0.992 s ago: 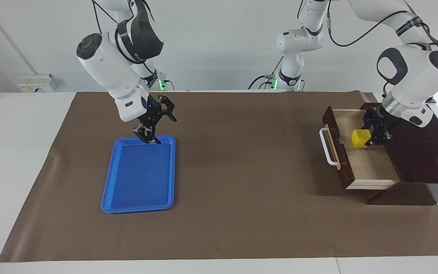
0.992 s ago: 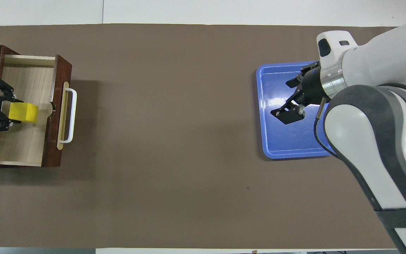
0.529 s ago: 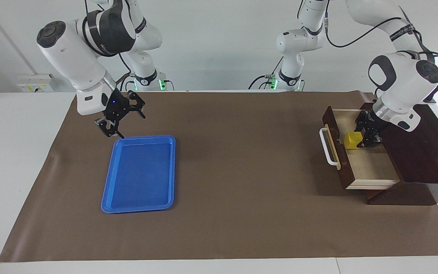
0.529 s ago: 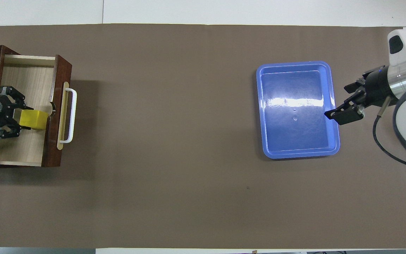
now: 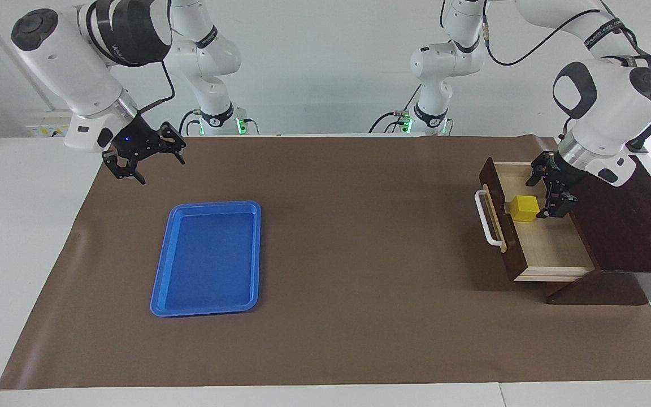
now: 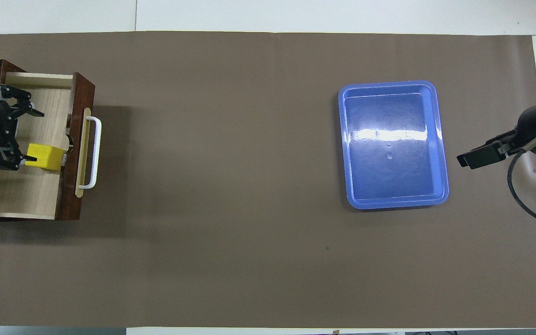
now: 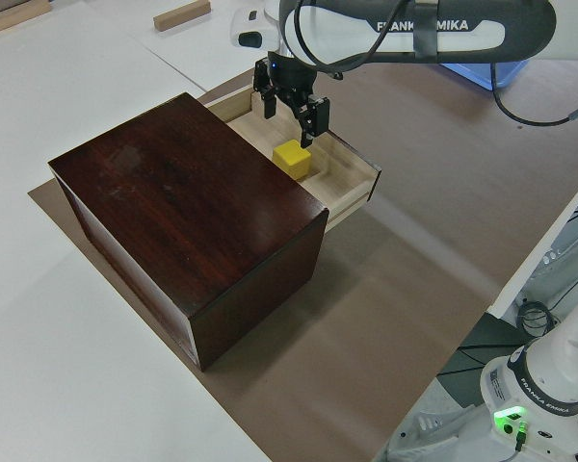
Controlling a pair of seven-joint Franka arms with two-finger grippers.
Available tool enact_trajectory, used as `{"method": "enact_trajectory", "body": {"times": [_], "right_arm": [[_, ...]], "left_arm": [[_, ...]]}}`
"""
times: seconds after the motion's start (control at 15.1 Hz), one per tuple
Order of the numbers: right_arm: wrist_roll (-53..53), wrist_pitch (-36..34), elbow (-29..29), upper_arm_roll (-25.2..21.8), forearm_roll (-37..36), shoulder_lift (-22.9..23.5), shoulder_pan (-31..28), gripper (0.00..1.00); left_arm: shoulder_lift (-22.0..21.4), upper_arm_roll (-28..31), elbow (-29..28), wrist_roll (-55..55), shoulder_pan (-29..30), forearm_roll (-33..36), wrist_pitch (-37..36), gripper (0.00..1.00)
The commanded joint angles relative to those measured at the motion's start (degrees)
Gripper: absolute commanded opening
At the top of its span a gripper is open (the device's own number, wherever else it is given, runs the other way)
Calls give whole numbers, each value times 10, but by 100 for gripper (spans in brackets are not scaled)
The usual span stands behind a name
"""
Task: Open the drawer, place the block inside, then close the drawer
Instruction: 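Push the drawer shut with the left gripper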
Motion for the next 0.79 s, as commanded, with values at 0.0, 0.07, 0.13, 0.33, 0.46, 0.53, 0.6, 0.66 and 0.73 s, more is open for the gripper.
{"method": "enact_trajectory", "body": {"times": [0.0, 0.07, 0.13, 0.33, 0.46, 0.53, 0.6, 0.66, 0.73], "right_arm": [[106, -36, -3, 3, -30, -28, -4, 100], [141, -50, -3, 3, -38, -34, -4, 100], [169, -61, -3, 3, -43, -39, -4, 100], [246, -76, -4, 3, -51, -45, -5, 100], [256, -72, -6, 7, -73, -46, -5, 100], [256, -71, -6, 7, -76, -46, -5, 100], [256, -70, -6, 6, -77, -46, -5, 100], [255, -70, -6, 6, -79, -46, -6, 100], [246, -70, -6, 5, -79, -48, -6, 100]], "left_arm": [[25, 5, 19, -73, -53, -1, -16, 100], [18, 6, -6, -94, -72, 1, 9, 100], [5, 6, -39, -106, -84, 1, 37, 100], [-14, 6, -113, -110, -83, 4, 103, 100], [-14, 7, -115, -103, -56, 17, 112, 100], [-14, 8, -115, -94, -50, 19, 116, 100], [-13, 8, -115, -73, -42, 22, 118, 100], [-13, 8, -114, -55, -30, 22, 118, 100], [-12, 8, -109, -41, -23, 22, 118, 100]]}}
